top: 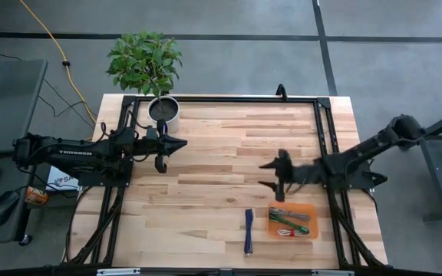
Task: Pick and place USB-C Cables
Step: Put the blue charger cable into the orange bin
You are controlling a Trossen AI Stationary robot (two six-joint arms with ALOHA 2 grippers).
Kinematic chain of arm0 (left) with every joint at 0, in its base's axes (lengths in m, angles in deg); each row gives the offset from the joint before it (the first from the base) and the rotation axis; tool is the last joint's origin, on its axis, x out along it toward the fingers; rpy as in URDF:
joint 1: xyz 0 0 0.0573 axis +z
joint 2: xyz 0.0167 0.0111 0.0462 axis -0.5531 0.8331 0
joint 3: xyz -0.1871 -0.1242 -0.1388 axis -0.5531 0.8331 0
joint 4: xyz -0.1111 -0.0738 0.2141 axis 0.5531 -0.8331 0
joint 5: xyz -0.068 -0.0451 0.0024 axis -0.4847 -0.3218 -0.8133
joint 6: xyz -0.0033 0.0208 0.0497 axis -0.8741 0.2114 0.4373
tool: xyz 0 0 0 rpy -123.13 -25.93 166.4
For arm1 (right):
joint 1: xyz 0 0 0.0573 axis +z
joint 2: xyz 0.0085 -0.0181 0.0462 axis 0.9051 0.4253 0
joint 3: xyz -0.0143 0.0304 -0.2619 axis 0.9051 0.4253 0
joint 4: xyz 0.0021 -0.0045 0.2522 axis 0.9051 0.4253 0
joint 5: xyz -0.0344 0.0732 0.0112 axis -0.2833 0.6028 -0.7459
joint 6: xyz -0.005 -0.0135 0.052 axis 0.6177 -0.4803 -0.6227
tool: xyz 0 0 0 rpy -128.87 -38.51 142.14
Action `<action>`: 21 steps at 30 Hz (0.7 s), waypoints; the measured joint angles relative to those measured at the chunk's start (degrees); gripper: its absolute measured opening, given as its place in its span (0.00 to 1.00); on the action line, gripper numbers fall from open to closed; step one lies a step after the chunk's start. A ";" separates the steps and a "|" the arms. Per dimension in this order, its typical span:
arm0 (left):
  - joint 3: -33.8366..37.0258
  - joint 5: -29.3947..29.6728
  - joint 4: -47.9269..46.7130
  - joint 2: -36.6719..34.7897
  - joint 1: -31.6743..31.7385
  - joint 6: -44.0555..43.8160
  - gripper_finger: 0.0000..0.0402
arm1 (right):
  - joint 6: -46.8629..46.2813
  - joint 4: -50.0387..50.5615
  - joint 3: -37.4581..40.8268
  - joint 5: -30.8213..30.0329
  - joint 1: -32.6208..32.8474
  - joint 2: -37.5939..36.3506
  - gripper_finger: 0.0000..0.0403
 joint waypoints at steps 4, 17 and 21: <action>0.00 0.00 0.58 0.00 -0.01 -0.01 0.00 | 10.33 -27.25 9.00 11.52 -9.11 -2.43 0.62; 0.00 -1.07 4.64 0.00 -0.02 -0.34 0.00 | 19.08 -38.95 5.15 26.55 -17.52 -2.82 0.62; 0.00 -1.11 4.37 0.00 -0.03 -0.40 0.00 | 18.45 -38.29 5.08 25.48 -17.50 -2.82 0.62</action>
